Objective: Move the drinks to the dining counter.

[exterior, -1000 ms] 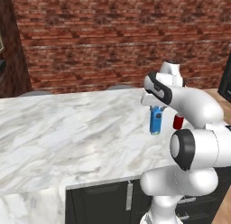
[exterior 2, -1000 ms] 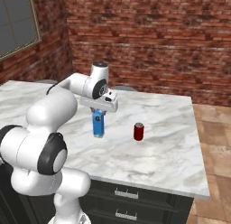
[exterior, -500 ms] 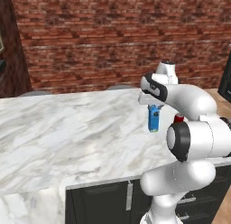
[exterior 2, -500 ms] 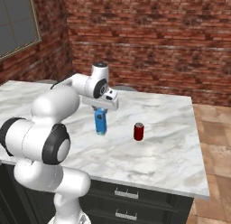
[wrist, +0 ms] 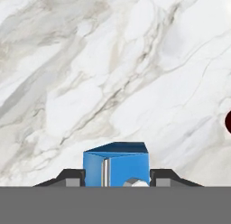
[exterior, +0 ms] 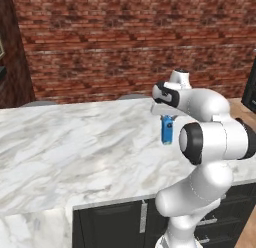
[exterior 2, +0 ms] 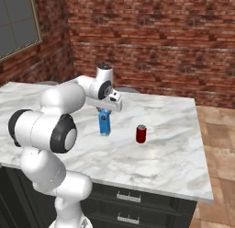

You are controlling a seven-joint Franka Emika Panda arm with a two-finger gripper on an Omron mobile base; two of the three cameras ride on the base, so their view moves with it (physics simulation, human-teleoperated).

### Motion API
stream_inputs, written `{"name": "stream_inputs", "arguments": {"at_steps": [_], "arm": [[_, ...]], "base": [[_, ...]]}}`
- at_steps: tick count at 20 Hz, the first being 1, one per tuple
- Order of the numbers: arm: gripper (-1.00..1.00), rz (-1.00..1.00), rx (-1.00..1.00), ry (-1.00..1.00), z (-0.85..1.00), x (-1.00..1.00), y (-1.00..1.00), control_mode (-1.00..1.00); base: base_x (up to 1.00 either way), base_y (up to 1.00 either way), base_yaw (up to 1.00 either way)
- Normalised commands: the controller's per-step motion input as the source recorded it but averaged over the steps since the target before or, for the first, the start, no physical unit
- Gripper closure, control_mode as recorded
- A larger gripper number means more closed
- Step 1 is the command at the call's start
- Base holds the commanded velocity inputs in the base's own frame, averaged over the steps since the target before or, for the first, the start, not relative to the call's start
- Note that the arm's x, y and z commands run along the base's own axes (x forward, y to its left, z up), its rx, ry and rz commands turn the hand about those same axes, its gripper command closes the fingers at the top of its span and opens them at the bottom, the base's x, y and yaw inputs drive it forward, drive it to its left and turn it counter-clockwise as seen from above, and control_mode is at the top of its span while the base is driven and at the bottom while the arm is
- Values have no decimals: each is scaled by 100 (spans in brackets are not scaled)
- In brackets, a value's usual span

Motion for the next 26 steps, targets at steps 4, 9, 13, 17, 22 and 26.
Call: {"name": "stream_inputs", "arguments": {"at_steps": [4, 9, 13, 17, 22, 26], "arm": [[100, 0, 2, 1, -24, 14, 0, -100], [100, 0, 0, 0, -21, 8, 0, -100], [100, 0, 0, 0, -24, 14, 0, -100], [100, 0, 0, 0, -25, 18, 0, -100], [100, 0, 0, 0, -25, 6, -4, -100], [100, 0, 0, 0, -29, 0, -1, -100]], "base": [[0, 0, 0], [0, 0, 0], [0, 0, 0], [0, 0, 0], [0, 0, 0], [0, 0, 0]]}}
